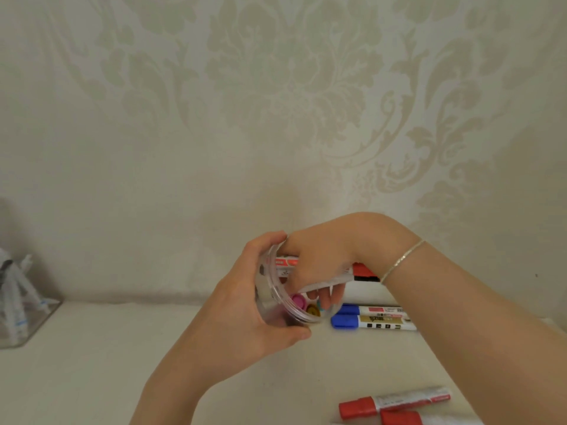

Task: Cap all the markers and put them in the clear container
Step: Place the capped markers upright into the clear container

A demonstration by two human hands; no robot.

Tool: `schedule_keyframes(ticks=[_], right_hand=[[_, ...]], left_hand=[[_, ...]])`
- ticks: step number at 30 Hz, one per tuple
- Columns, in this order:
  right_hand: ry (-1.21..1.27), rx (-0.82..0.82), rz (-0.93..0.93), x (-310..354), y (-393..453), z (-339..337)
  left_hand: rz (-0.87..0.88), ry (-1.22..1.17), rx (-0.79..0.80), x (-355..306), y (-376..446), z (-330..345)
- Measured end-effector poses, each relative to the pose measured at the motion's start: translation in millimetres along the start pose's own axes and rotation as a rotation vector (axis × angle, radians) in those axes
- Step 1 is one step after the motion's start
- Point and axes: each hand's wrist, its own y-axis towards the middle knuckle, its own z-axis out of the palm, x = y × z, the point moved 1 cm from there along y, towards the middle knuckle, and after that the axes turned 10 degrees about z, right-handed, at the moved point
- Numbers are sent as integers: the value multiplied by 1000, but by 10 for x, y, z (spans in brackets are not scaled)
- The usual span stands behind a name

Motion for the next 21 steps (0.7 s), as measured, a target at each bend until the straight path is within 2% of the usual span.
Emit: schedule_keyframes(ticks=[3, 5, 9, 14, 17, 21], right_hand=[[-264, -79, 78, 72, -5, 55], [-322, -50, 69, 98, 22, 62], [-251, 15, 12, 62, 33, 12], [-176, -54, -12, 5, 32, 4], [-240, -86, -7, 53, 65, 50], [-294, -13, -12, 120, 73, 130]], left_hand=[[6, 9, 8, -11, 17, 38], [11, 17, 22, -29, 31, 60], [24, 17, 33, -30, 50, 75], [32, 10, 24, -8, 45, 62], [25, 18, 31, -10, 44, 64], [23, 38, 43, -14, 52, 83]])
